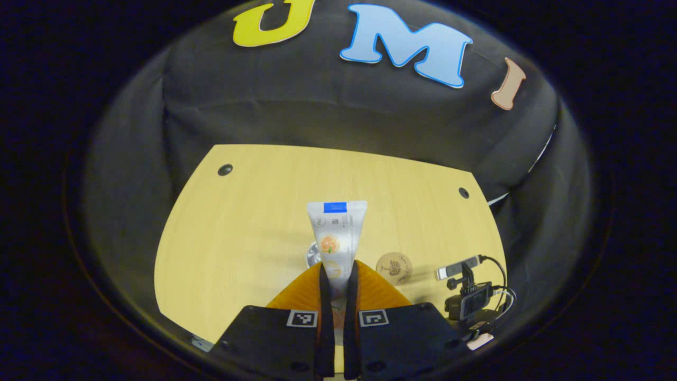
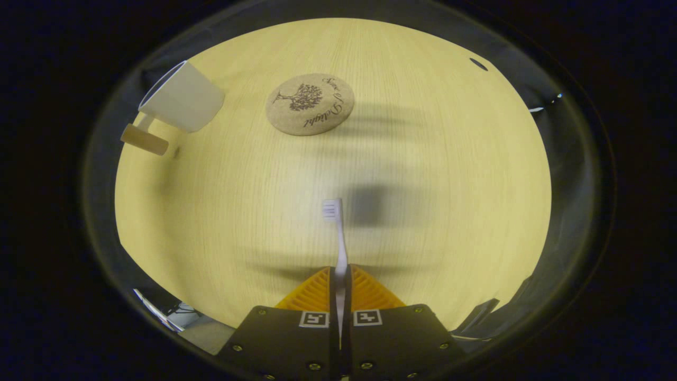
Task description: Put the toothbrush and toothpaste on the desktop into the cup, then pick up the cup and place it on the coaster on the desktop.
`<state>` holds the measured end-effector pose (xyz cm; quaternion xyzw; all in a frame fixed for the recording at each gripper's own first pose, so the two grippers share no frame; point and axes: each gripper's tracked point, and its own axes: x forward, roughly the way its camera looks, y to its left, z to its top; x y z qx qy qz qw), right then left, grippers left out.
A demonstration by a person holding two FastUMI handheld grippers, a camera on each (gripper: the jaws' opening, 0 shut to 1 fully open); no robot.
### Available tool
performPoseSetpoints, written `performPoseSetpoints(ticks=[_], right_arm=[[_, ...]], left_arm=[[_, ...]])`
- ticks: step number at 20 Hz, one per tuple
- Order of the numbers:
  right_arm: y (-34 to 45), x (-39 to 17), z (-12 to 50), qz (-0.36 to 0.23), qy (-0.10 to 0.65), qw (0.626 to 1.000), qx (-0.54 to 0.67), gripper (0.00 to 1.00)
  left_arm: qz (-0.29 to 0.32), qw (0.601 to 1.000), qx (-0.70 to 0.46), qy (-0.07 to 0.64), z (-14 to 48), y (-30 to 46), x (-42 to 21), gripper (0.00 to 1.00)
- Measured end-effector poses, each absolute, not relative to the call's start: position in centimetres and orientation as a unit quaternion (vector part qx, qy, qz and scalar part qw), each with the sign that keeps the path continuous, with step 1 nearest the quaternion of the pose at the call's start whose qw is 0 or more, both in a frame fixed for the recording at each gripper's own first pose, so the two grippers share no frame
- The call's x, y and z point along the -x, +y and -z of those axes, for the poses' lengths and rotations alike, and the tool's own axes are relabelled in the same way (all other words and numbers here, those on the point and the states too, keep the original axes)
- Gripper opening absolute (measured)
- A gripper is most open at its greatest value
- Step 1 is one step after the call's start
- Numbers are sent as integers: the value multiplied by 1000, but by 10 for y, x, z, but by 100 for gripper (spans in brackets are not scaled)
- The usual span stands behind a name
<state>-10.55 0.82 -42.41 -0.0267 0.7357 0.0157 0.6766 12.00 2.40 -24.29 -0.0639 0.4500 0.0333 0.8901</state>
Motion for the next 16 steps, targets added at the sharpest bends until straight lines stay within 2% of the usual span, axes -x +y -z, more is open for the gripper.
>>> performPoseSetpoints(ticks=[10, 16], right_arm=[[8, 106, 424, -20, 737, 675, 29, 3], [8, 106, 425, -25, 741, 671, 27, 3]], left_arm=[[-33, 928, 21, 370, 264, 39, -205, 14], [-22, 943, 4, 331, 295, 33, -222, 14]])
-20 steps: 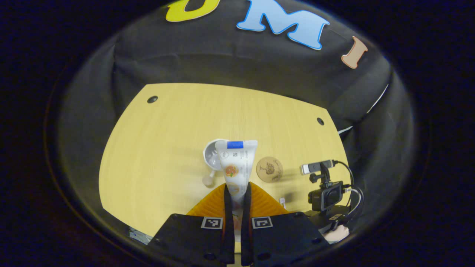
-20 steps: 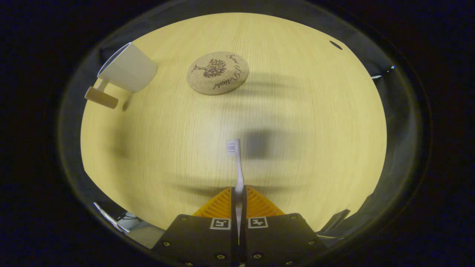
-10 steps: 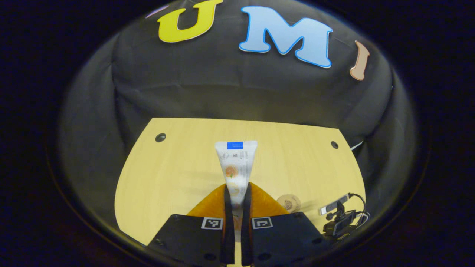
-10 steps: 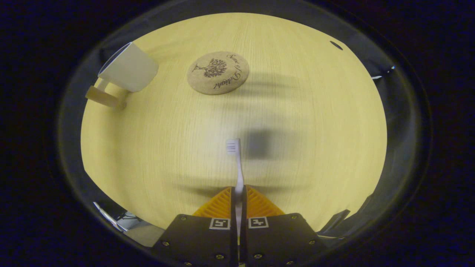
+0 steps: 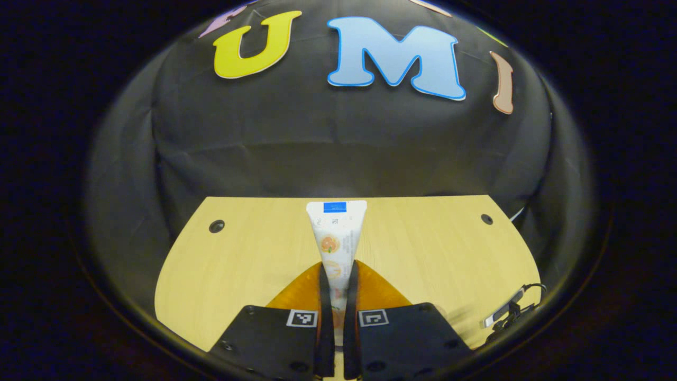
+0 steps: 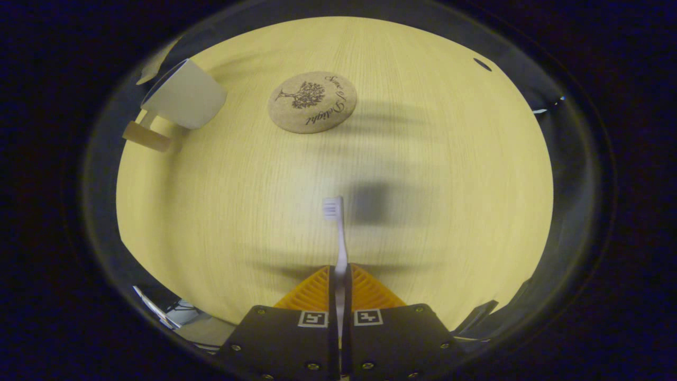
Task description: Put the toothbrush and toothpaste on the desktop into the cup, then pick up the cup and place it on the coaster on the desktop.
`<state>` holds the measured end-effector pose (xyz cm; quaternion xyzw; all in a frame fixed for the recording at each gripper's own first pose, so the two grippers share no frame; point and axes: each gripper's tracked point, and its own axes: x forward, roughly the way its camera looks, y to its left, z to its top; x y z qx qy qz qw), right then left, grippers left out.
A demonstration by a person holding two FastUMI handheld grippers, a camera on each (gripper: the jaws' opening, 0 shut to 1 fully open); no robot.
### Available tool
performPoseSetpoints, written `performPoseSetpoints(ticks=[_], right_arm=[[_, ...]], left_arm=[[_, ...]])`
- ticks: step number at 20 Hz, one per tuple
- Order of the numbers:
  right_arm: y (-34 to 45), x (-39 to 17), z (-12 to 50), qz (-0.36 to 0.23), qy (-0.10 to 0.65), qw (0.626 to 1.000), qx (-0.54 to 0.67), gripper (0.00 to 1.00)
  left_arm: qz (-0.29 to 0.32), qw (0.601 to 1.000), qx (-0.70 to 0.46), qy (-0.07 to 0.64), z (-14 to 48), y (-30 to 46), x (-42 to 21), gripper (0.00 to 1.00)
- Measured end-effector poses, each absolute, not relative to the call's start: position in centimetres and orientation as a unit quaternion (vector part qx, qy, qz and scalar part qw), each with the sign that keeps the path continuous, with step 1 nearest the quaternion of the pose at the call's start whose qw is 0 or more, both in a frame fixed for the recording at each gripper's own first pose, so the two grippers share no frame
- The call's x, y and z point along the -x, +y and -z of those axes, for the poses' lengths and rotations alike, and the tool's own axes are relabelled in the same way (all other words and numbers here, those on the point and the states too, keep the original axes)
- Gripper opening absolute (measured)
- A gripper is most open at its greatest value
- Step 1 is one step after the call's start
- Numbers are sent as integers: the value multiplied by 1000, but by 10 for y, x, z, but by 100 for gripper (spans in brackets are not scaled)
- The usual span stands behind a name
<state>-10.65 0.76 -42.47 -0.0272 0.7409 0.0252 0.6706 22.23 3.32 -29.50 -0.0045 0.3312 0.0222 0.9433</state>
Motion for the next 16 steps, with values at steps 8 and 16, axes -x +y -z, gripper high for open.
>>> performPoseSetpoints(ticks=[8, 16], right_arm=[[7, 109, 424, -33, 742, 669, 29, 4], [7, 108, 425, -37, 741, 670, 29, 4]], left_arm=[[-43, 944, 14, 328, 345, 36, -206, 19], [-36, 941, 15, 337, 355, 32, -193, 38]])
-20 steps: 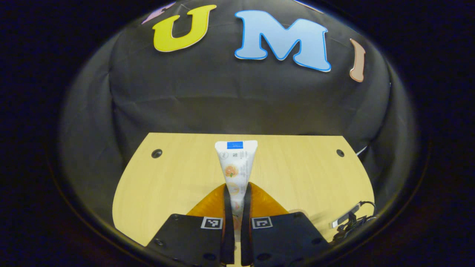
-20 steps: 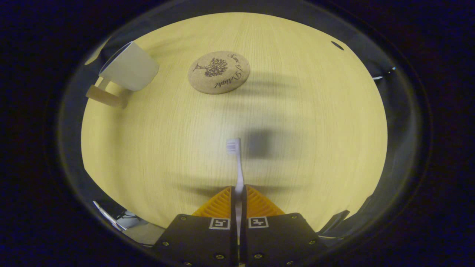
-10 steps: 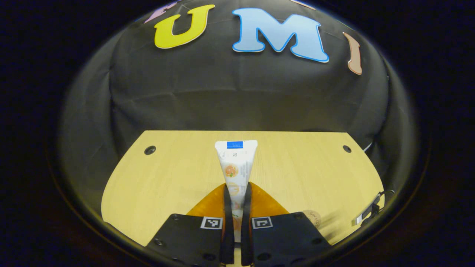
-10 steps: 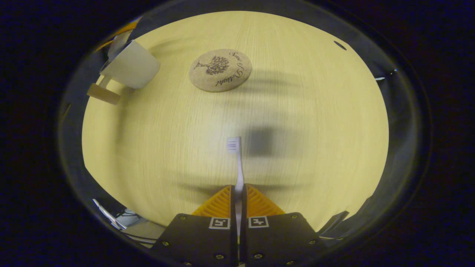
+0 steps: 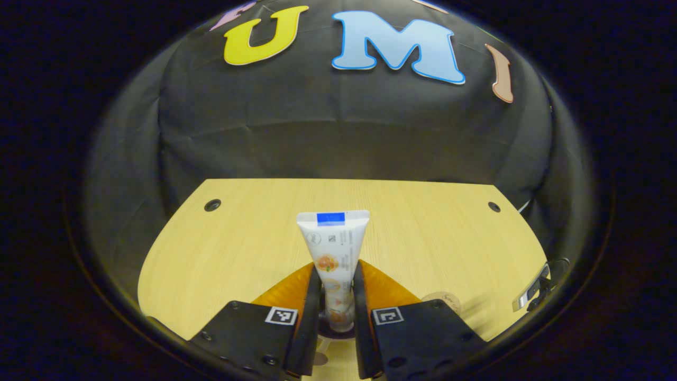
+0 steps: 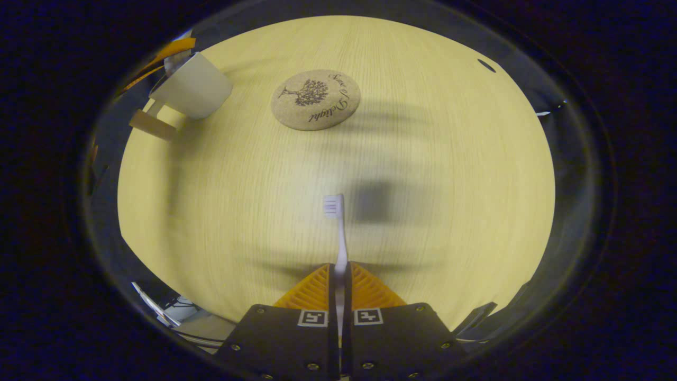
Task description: Put the toothbrush and toothpaste on the desktop into the cup, then pick up the cup and place it on the coaster on the desktop.
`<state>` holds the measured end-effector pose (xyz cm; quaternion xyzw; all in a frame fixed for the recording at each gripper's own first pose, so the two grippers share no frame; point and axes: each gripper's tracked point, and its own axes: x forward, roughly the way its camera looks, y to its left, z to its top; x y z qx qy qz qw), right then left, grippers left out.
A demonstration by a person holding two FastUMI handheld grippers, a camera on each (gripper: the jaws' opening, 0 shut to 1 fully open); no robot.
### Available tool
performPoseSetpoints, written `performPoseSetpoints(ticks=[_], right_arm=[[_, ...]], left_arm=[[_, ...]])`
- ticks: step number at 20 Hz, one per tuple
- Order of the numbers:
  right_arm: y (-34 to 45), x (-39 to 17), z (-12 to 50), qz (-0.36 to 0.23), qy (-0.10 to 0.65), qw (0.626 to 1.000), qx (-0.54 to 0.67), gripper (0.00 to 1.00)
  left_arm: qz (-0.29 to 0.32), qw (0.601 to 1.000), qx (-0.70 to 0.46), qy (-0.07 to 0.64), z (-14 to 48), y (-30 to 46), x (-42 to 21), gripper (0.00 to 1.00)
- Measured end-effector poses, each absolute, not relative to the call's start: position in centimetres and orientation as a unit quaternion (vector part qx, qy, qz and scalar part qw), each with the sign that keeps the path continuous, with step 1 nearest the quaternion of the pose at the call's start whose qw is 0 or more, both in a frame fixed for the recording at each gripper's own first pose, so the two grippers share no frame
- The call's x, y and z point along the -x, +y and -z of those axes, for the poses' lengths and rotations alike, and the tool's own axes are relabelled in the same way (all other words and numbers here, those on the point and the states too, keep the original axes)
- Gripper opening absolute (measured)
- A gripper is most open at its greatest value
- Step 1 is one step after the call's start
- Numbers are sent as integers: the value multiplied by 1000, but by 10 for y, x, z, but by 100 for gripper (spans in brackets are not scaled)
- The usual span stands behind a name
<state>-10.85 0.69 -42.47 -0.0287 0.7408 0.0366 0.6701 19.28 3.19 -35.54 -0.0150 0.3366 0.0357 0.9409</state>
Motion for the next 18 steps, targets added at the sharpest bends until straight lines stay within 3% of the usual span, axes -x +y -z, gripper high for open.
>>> performPoseSetpoints(ticks=[1, 2, 3, 6, 8, 11, 18], right_arm=[[7, 109, 425, -37, 740, 671, 29, 4], [7, 109, 425, -37, 740, 671, 29, 4], [7, 109, 424, -38, 740, 671, 29, 4], [7, 109, 425, -38, 737, 674, 31, 4], [7, 108, 425, -37, 733, 678, 31, 4], [7, 107, 425, -32, 725, 688, 28, 3], [16, 105, 418, -15, 716, 698, -26, 2]], left_arm=[[-37, 939, 18, 342, 358, 32, -190, 33], [-37, 937, 24, 345, 359, 31, -187, 45], [-35, 940, 28, 339, 354, 31, -185, 48], [-33, 944, 16, 327, 342, 30, -183, 54], [-33, 946, 10, 321, 333, 30, -181, 51], [-29, 954, 3, 298, 308, 28, -174, 63], [-24, 970, -5, 240, 233, 41, -140, 62]])
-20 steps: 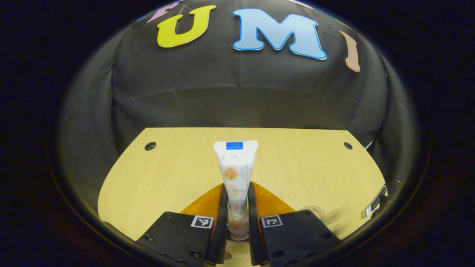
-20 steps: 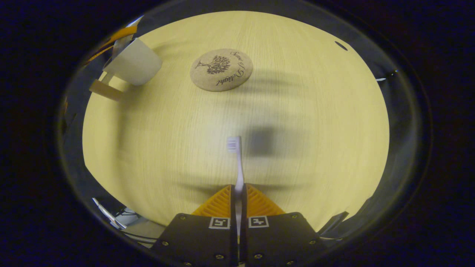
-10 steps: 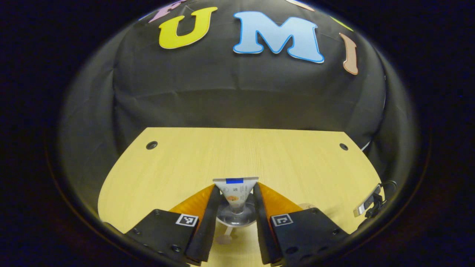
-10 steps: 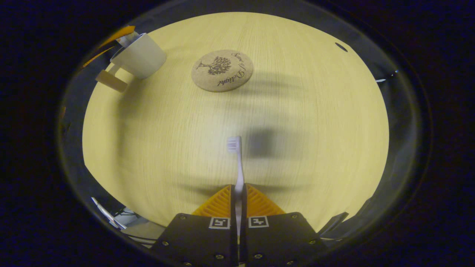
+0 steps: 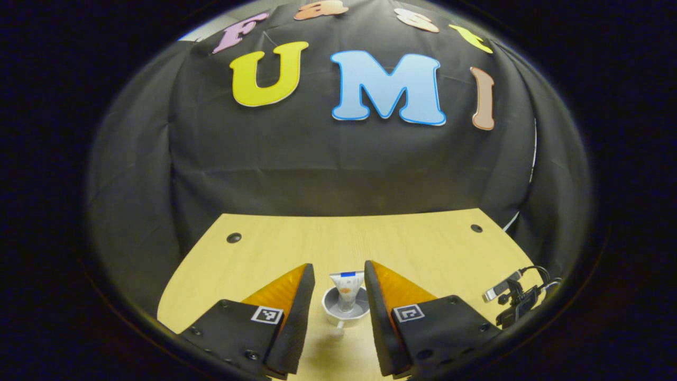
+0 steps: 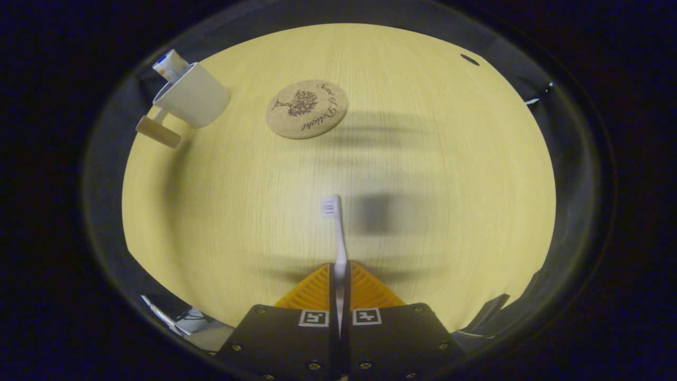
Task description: Put the toothbrush and toothpaste on the desktop into the cup, then pick up the cup and place it on the coaster on the desktop.
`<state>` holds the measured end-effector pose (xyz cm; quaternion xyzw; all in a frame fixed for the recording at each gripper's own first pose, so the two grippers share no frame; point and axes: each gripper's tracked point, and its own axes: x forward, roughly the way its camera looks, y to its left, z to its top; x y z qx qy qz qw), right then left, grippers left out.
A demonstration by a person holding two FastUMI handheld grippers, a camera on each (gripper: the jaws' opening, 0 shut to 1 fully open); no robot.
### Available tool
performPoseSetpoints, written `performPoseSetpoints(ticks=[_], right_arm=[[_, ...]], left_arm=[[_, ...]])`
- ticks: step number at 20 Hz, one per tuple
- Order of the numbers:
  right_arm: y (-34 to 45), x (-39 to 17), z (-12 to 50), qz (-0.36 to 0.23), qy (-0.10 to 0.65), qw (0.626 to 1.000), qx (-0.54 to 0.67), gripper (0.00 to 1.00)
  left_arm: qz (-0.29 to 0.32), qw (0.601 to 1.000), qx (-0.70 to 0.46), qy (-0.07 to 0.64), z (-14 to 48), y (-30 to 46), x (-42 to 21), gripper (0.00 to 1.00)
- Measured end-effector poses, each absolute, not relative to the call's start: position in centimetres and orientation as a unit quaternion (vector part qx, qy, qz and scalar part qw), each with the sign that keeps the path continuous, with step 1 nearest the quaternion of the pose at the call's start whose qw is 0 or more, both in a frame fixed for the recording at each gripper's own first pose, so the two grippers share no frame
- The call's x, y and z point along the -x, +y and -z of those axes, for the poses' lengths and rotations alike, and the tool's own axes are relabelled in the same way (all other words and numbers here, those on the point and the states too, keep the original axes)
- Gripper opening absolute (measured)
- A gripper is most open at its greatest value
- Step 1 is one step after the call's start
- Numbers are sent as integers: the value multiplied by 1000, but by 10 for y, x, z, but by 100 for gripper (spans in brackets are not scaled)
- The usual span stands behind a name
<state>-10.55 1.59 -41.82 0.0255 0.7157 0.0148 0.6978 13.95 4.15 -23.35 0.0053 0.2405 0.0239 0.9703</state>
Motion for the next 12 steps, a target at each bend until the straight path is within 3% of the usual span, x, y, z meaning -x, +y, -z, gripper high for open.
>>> performPoseSetpoints(ticks=[12], right_arm=[[79, 9, 350, -28, 625, 772, -115, 2]], left_arm=[[-122, 960, 15, 251, 225, 158, -45, 62]])
